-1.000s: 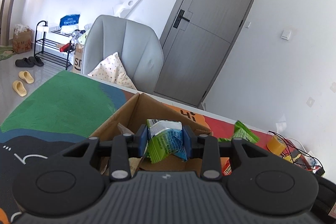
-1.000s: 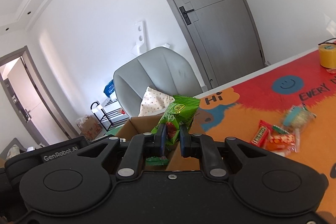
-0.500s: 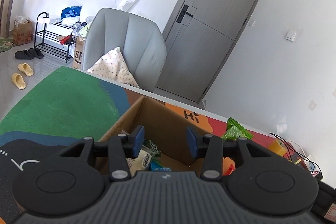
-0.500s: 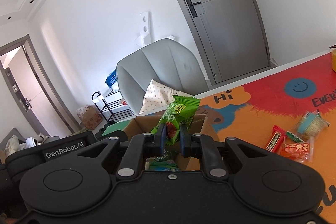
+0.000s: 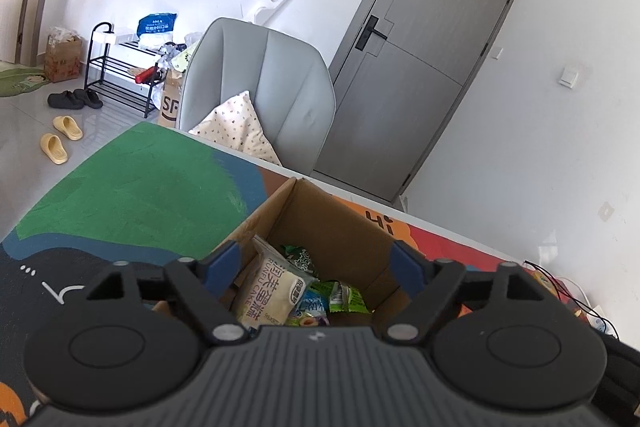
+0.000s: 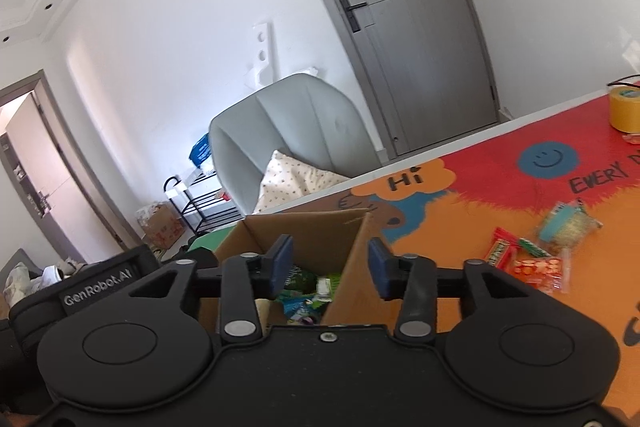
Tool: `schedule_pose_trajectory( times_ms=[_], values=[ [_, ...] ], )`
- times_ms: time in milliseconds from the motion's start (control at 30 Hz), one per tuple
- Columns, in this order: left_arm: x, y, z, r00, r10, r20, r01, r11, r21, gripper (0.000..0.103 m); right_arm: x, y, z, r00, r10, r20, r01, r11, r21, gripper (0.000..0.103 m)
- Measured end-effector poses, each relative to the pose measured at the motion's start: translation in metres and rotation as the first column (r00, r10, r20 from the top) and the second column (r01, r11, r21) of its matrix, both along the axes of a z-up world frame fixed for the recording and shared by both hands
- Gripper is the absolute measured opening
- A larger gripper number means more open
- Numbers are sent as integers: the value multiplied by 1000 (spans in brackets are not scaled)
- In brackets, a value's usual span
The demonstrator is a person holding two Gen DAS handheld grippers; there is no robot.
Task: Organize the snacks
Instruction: 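Move both grippers back toward the white bread bag on the mat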
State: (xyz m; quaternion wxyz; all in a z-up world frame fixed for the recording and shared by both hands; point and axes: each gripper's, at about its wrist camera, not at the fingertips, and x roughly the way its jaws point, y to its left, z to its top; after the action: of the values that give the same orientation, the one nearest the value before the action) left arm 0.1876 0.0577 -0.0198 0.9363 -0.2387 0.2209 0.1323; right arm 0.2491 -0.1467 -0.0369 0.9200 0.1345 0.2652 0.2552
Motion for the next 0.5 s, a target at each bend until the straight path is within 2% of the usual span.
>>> schedule_pose_trajectory(
  times_ms=[100,300,500],
  values=[
    [-2,-10,1,1000,10,-3,-10,1000,22,89,-3,-10,-1,1000,-23,-4,23,1000,-2,56],
    [-7,-23,-2,999,28,-20,-27,999,46,93,-8,-28,-5,999,-52,-12,51,999,-18,68],
    [-11,-39,-7,998,43,-54,-40,997,61,94,-16,-47,-8,997,-78,-14,77,997,-23,90]
  ],
)
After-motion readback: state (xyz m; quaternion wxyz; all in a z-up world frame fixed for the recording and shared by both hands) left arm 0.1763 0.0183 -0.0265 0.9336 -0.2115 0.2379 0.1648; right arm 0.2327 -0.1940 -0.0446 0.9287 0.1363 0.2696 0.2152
